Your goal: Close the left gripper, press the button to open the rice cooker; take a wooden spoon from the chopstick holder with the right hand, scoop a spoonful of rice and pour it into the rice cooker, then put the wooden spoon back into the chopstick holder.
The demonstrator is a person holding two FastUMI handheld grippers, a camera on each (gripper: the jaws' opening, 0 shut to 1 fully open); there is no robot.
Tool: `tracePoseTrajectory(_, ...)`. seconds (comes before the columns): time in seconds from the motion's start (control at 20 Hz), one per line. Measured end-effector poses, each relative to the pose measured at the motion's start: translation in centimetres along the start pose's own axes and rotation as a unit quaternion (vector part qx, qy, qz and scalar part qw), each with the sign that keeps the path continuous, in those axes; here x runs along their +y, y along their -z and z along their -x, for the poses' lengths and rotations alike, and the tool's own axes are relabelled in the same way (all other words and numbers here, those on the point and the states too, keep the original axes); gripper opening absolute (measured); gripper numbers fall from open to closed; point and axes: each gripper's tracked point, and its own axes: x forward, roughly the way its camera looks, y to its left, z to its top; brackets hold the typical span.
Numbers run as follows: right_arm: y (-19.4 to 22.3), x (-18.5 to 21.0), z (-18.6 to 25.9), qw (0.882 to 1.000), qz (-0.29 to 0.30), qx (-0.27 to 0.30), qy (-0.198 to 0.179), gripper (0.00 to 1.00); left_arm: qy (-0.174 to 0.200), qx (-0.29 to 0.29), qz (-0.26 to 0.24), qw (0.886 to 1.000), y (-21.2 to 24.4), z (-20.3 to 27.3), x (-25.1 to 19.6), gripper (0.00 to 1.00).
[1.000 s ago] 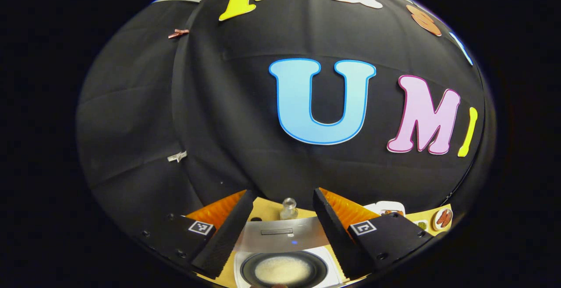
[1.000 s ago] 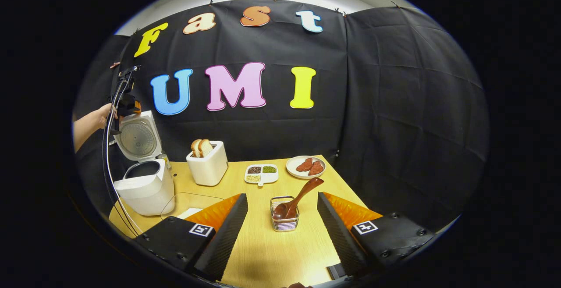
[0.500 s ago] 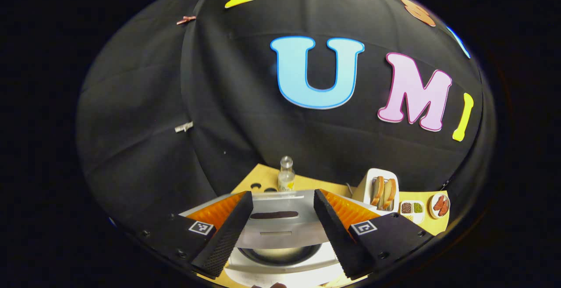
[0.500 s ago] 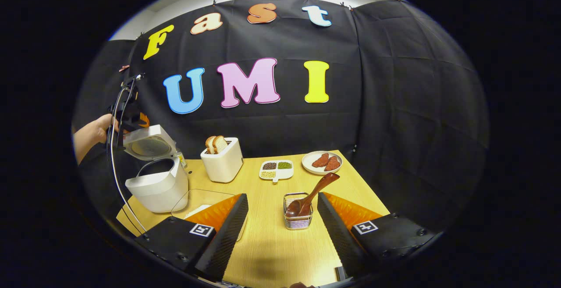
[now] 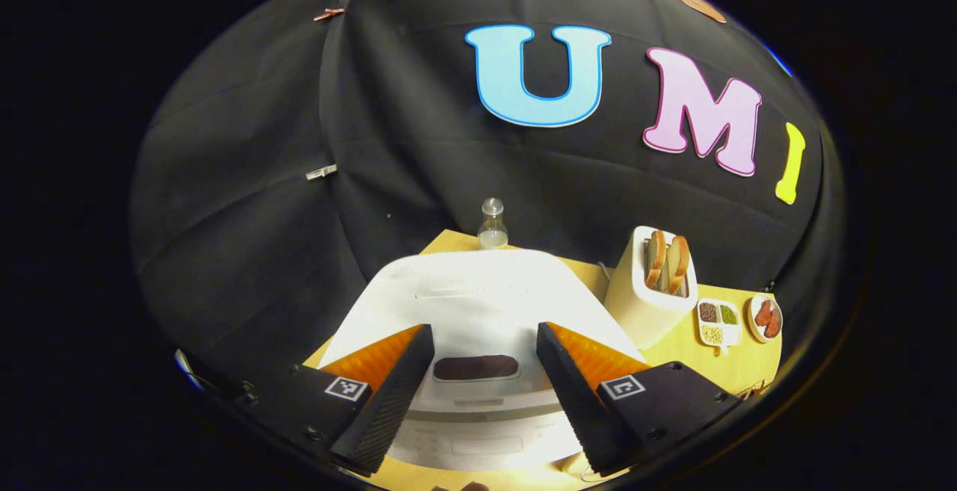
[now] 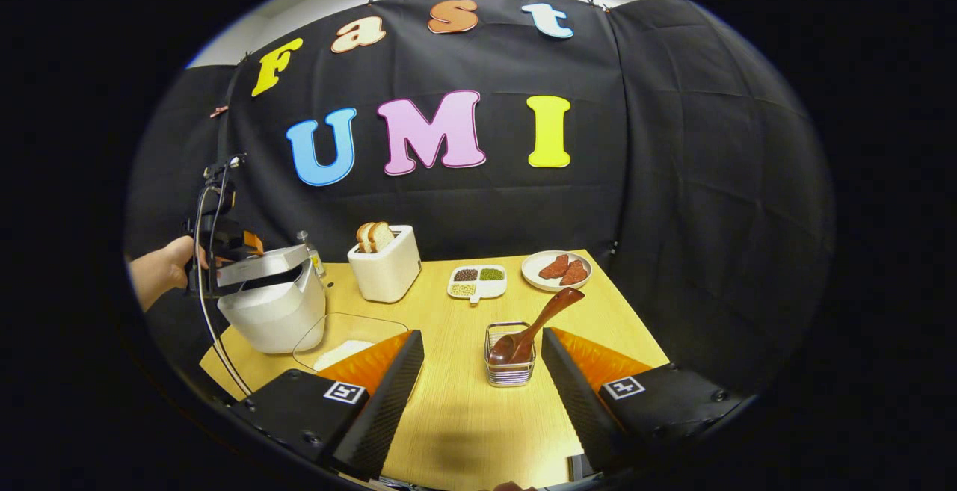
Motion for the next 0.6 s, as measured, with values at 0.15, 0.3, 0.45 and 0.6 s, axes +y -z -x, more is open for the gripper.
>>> tracePoseTrajectory(0.15, 0.3, 0.0, 0.0, 1.000, 0.002, 0.003, -0.002, 0.99, -0.002, 0.007, -0.001, 1.000, 2.2, -0.8, -0.2, 0.98)
tracePoseTrajectory(0.3, 0.7, 0.2, 0.1, 1.000, 0.003, 0.007, -0.006, 0.99, 0.000, 0.009, -0.009, 1.000, 3.5, -1.3, -0.3, 0.99)
tracePoseTrajectory(0.45, 1.2, 0.3, 0.1, 1.000, 0.006, 0.012, -0.007, 0.99, 0.007, -0.004, -0.018, 1.000, 3.9, -1.5, -0.5, 0.99)
tracePoseTrajectory(0.6, 1.6, 0.4, 0.2, 1.000, 0.009, 0.017, -0.008, 0.99, 0.013, -0.002, -0.029, 1.000, 4.1, -1.6, -0.4, 0.99)
